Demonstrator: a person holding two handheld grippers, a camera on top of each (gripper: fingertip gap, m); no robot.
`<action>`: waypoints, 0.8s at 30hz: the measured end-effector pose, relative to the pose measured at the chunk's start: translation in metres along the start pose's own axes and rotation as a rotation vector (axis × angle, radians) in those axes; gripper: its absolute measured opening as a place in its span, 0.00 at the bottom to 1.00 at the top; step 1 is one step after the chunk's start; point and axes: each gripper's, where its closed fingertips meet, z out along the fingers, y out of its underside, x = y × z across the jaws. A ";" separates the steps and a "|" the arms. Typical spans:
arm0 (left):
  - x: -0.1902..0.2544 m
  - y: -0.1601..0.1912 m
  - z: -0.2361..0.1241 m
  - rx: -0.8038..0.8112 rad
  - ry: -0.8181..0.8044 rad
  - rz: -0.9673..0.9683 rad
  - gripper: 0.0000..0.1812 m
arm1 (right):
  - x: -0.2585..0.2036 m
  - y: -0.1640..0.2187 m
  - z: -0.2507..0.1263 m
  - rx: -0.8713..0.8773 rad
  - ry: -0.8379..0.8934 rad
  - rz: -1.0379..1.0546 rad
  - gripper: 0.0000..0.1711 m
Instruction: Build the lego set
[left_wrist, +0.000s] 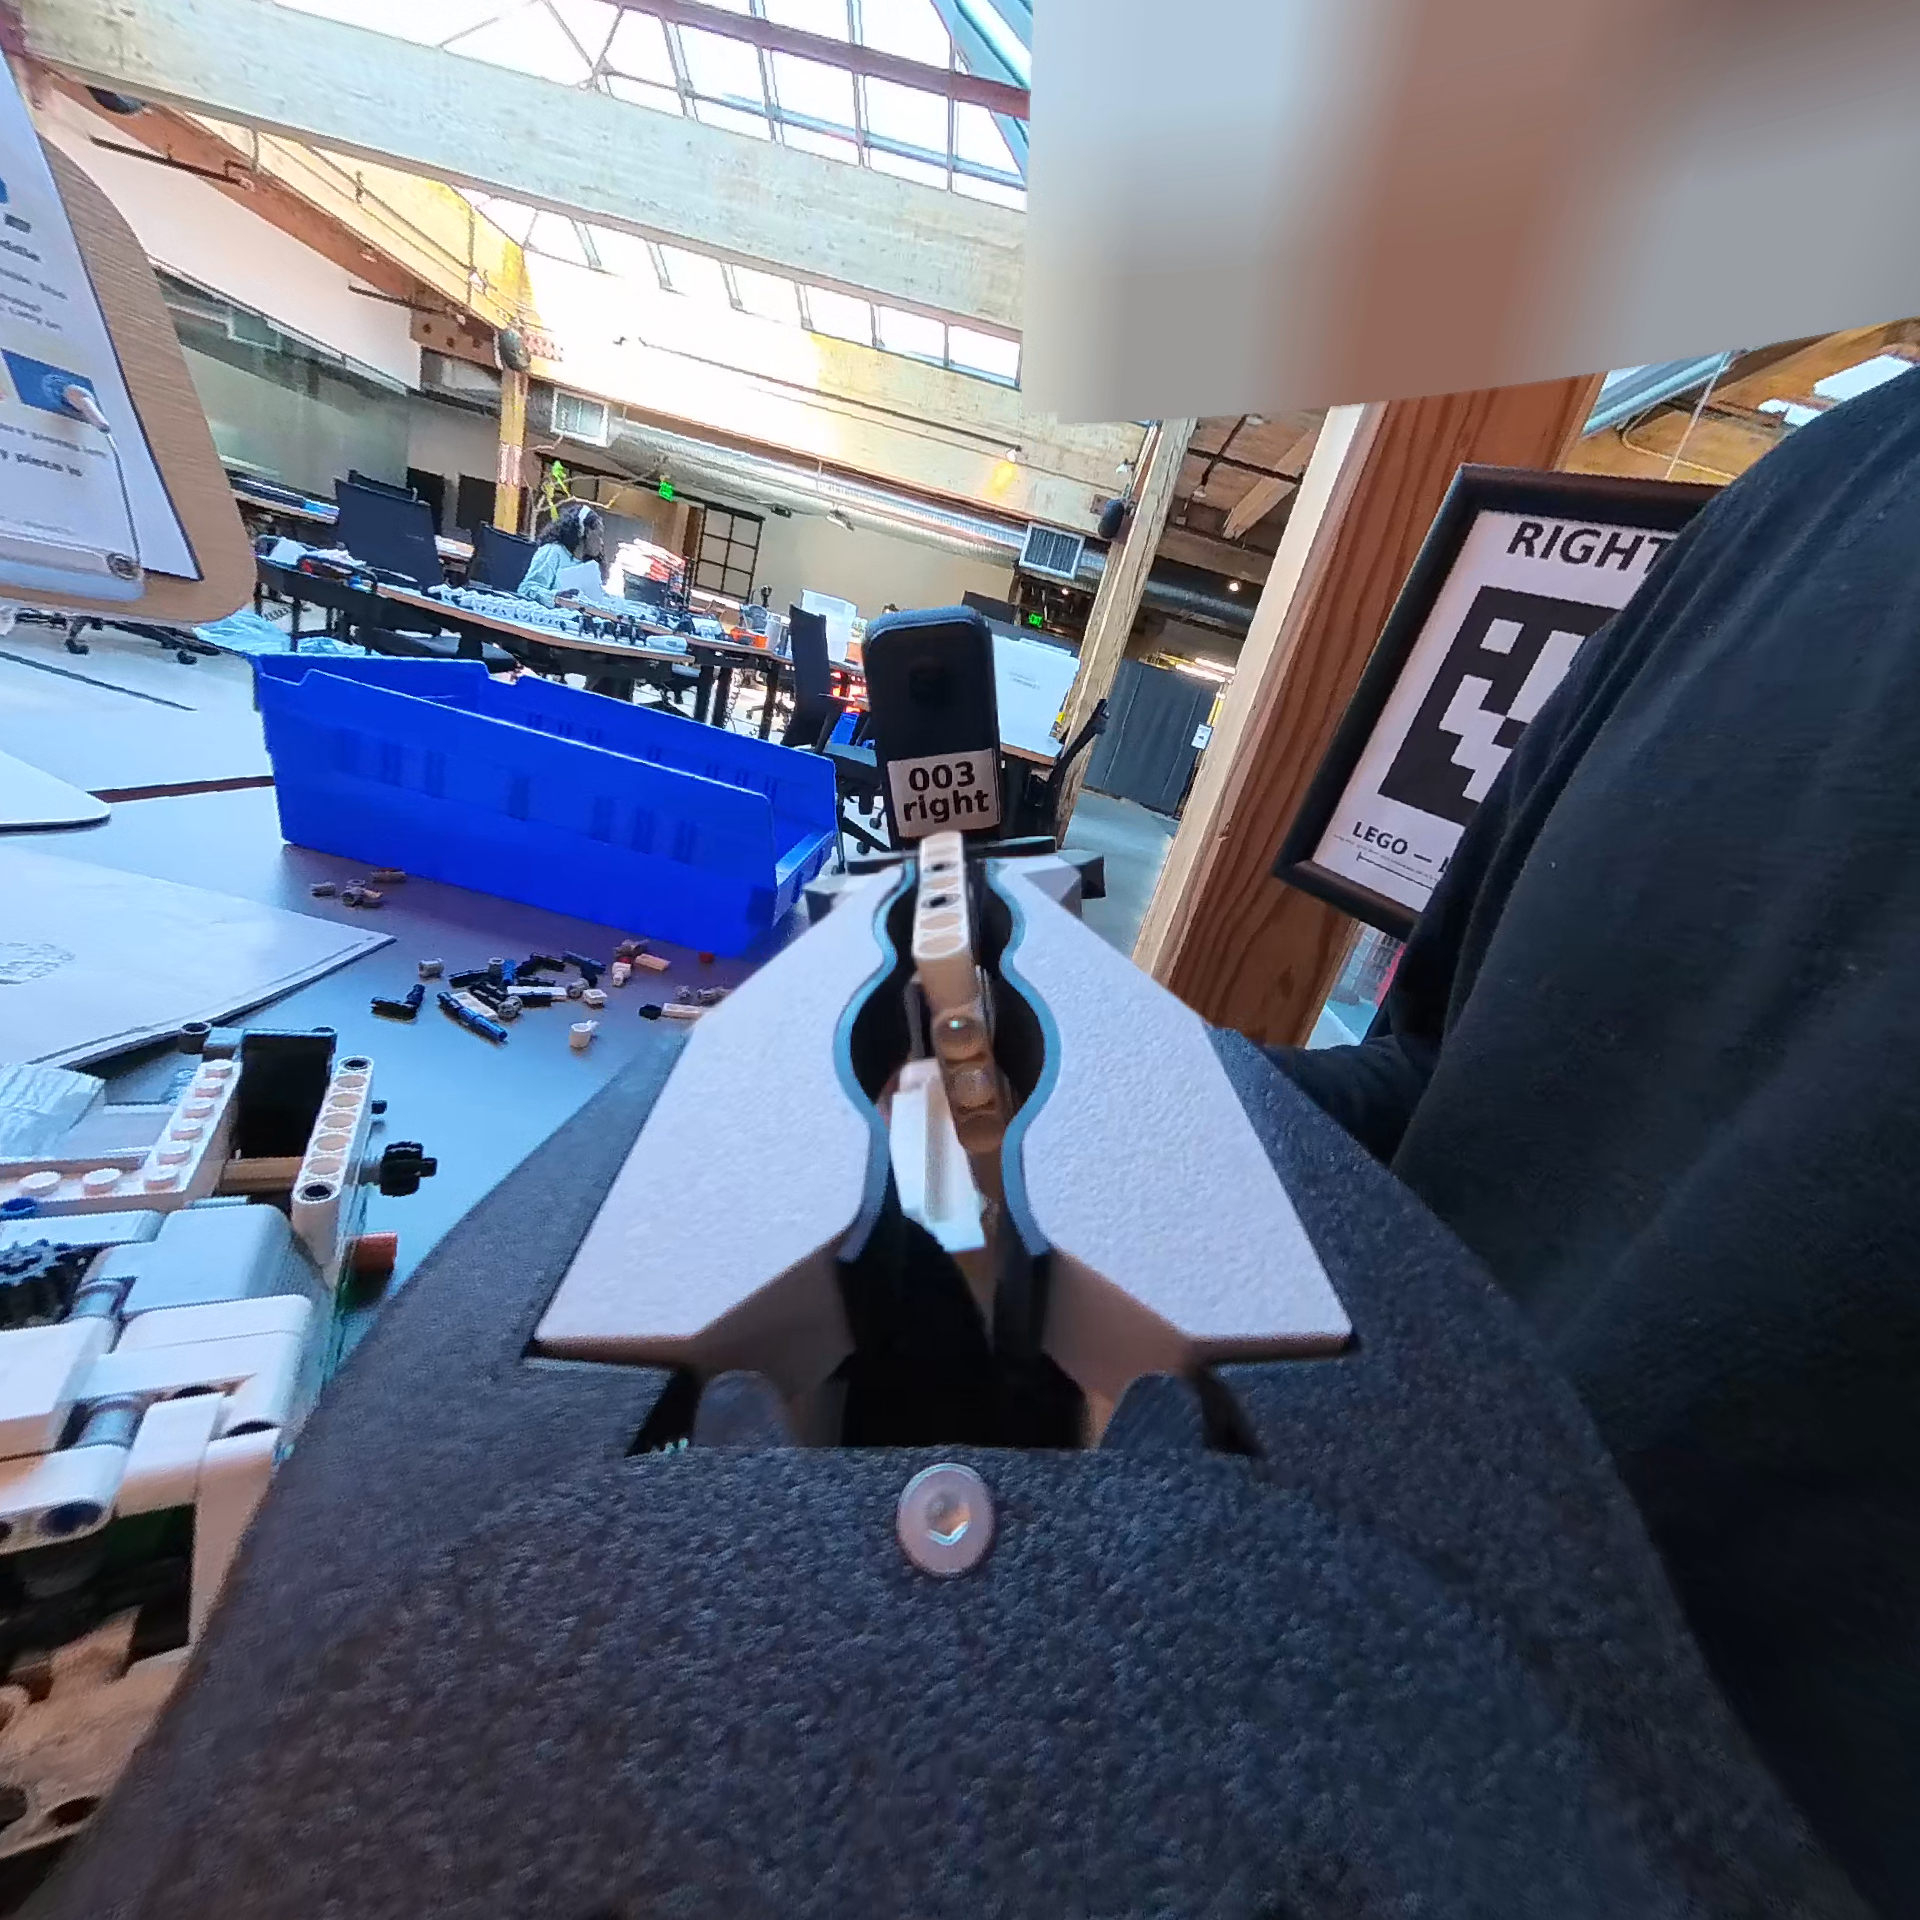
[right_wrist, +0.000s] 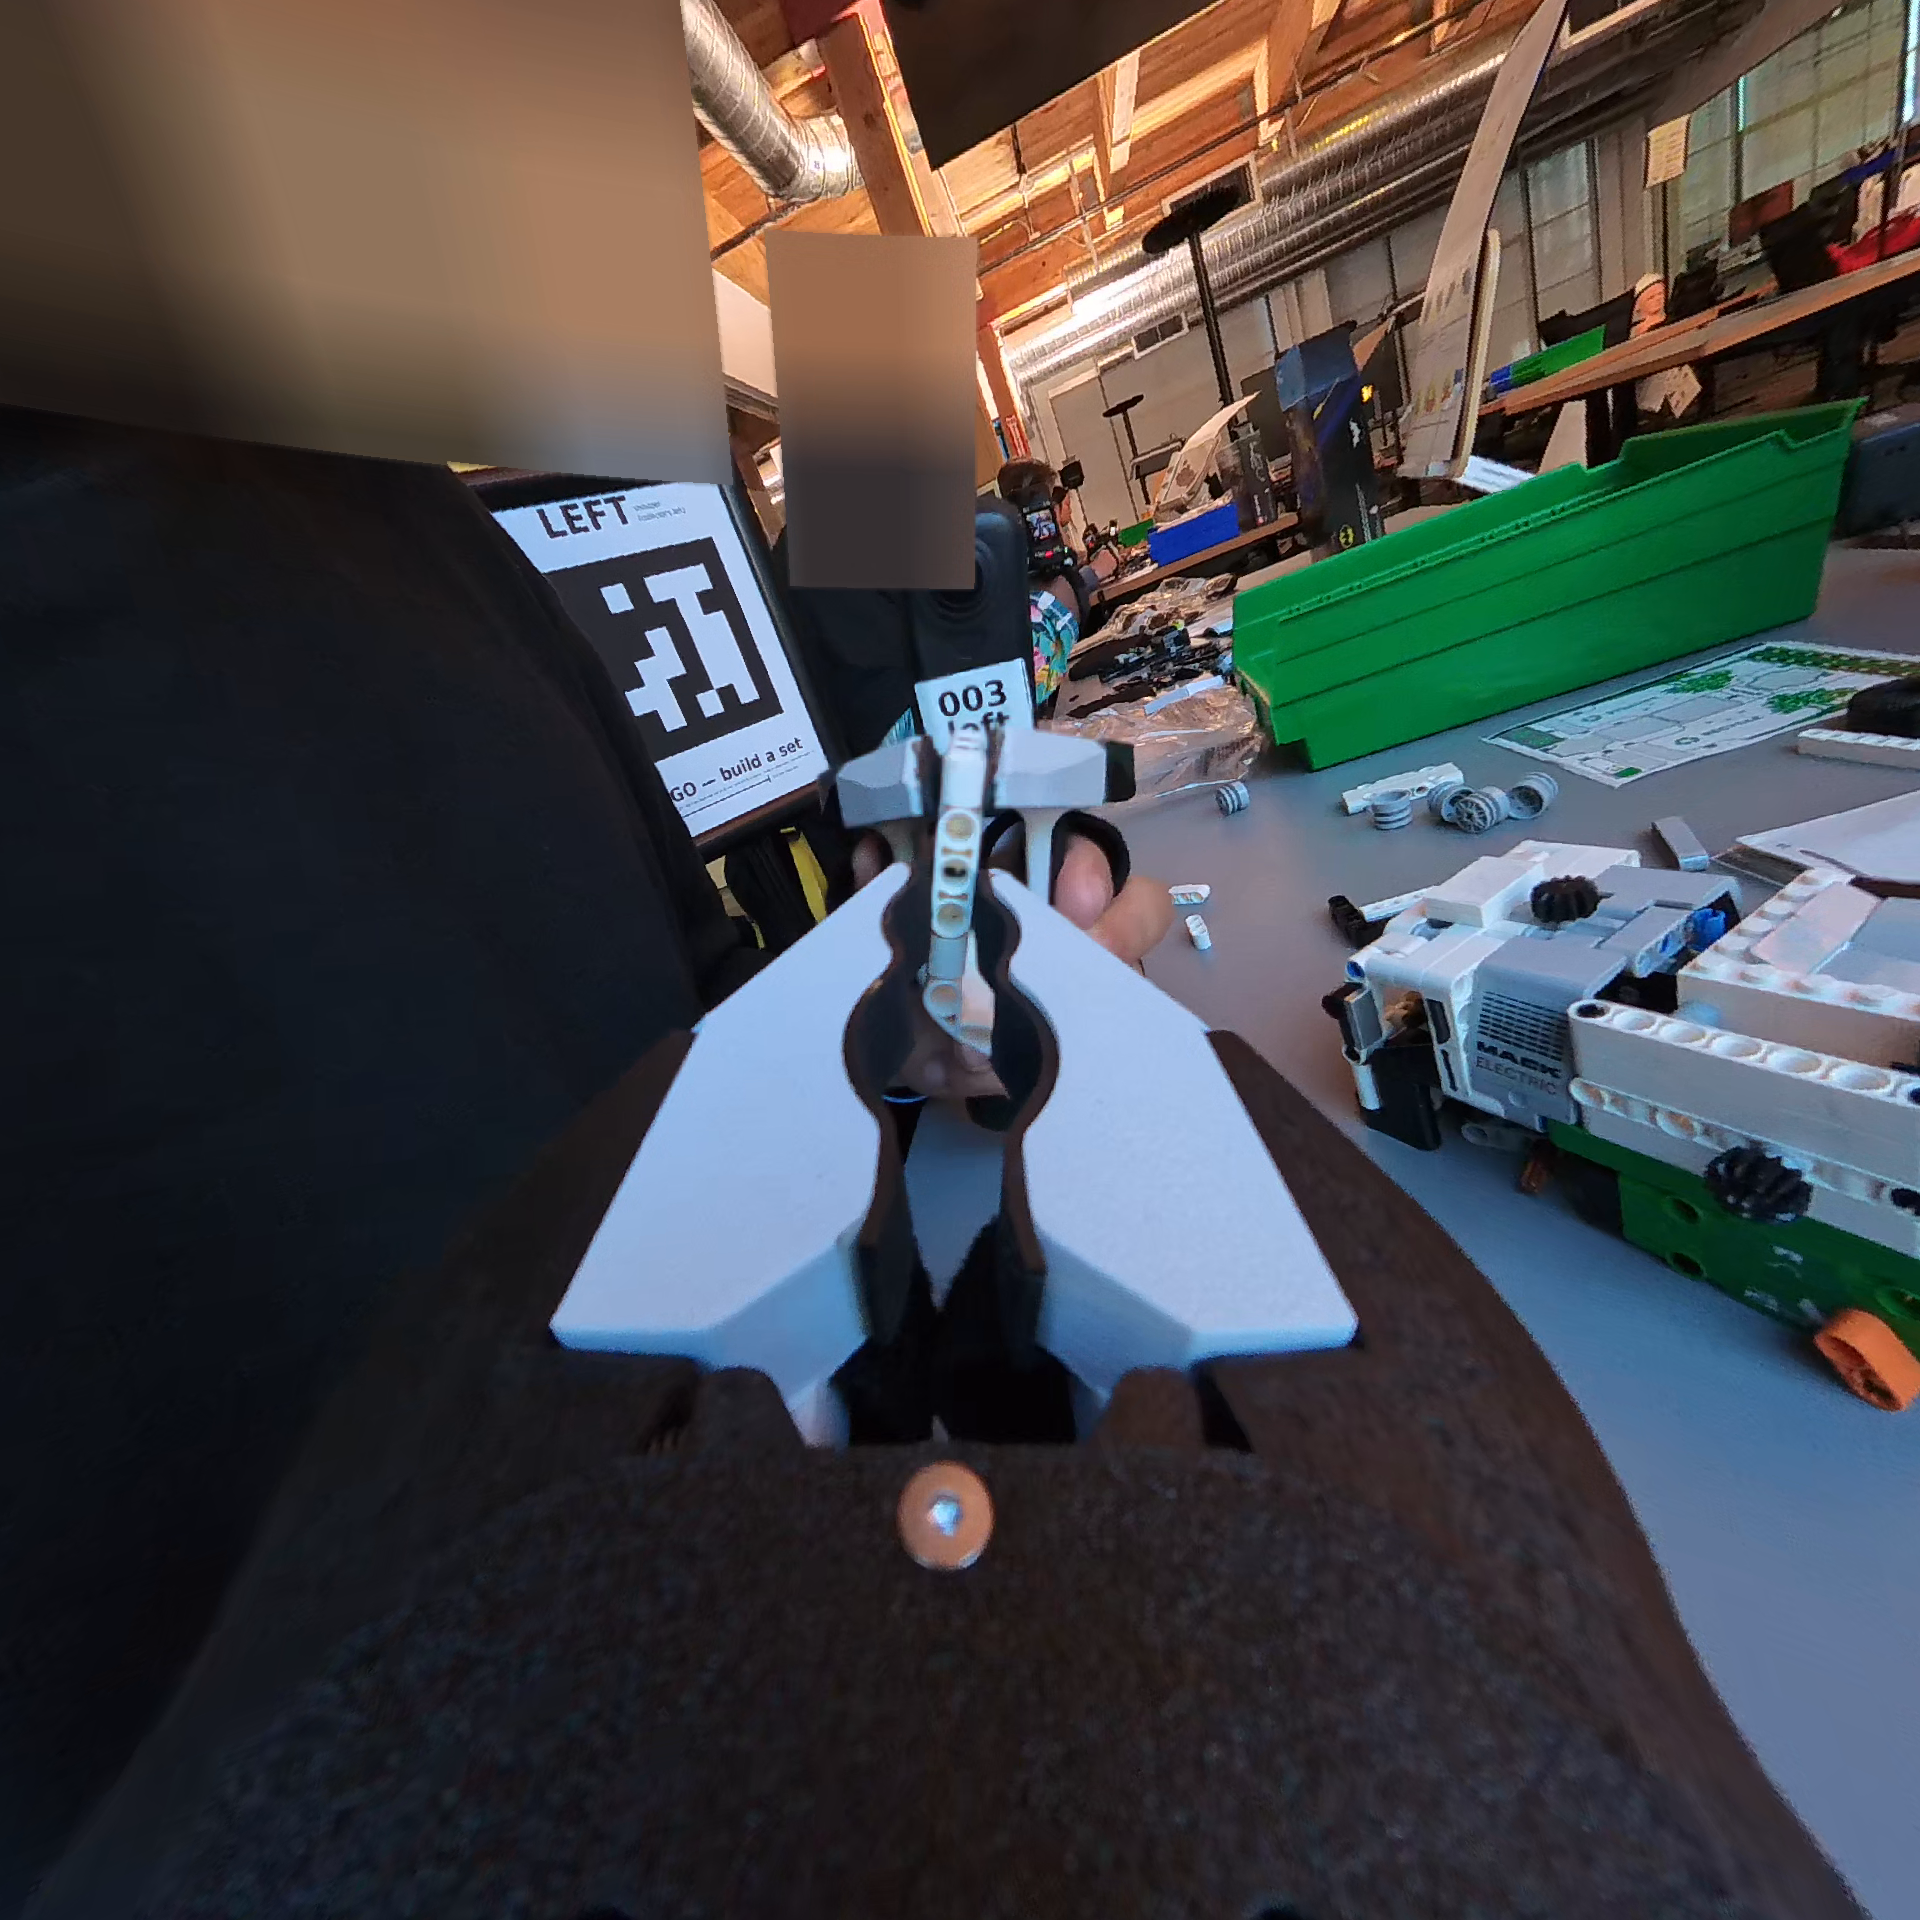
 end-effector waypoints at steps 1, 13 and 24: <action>0.001 0.000 0.000 -0.005 0.004 0.001 0.04 | -0.001 -0.002 -0.001 0.009 0.000 -0.014 0.04; 0.005 -0.013 0.001 0.077 0.022 -0.083 0.12 | -0.010 -0.013 -0.003 0.087 0.003 -0.145 0.04; 0.025 -0.013 -0.016 0.005 0.084 0.331 0.11 | -0.022 -0.006 -0.009 -0.030 0.078 -0.581 0.04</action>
